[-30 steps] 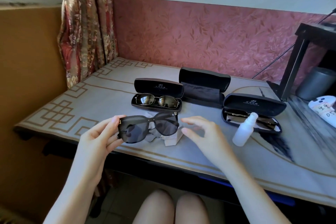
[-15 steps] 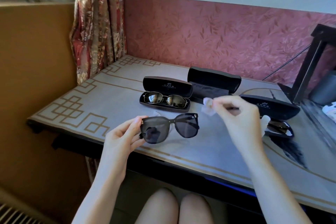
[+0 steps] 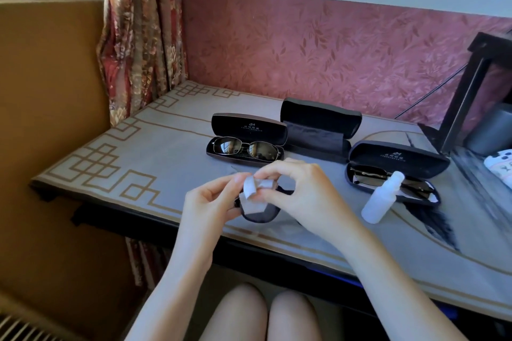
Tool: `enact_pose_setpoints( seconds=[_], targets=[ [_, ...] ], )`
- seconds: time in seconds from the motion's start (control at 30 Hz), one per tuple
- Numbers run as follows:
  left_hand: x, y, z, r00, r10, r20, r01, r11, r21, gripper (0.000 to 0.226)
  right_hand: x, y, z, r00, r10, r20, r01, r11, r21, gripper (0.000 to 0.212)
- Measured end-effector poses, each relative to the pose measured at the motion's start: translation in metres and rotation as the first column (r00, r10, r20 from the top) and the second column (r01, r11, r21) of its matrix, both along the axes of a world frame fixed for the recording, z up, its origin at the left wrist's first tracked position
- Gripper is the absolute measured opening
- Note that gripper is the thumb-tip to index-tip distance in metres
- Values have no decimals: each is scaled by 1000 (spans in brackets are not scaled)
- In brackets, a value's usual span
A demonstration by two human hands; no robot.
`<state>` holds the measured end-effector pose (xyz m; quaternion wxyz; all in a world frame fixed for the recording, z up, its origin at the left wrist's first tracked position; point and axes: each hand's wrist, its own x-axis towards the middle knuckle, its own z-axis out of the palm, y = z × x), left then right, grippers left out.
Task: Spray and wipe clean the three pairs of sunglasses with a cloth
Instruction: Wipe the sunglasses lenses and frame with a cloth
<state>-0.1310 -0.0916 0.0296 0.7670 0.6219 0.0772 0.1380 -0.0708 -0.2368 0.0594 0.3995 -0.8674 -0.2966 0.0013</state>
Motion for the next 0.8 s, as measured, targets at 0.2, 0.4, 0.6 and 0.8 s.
enact_pose_setpoints(
  seconds=[0.2,0.4,0.6,0.8],
  targets=[
    [3,-6,3,1000,28,10,-28,999,-23,17,3,-7,4,993,-17,-119,33,991,130,12],
    [4,-5,2,1000,30,-2,-30,997,-65,20,-1,-20,4,991,-20,-131,36,991,125,10],
    [3,-9,4,999,28,16,-27,999,-35,17,-6,-12,2,995,-97,-21,97,994,46,18],
    [1,-9,6,1000,-23,13,24,997,-69,20,-1,-9,4,992,-124,-11,124,987,99,17]
  ],
)
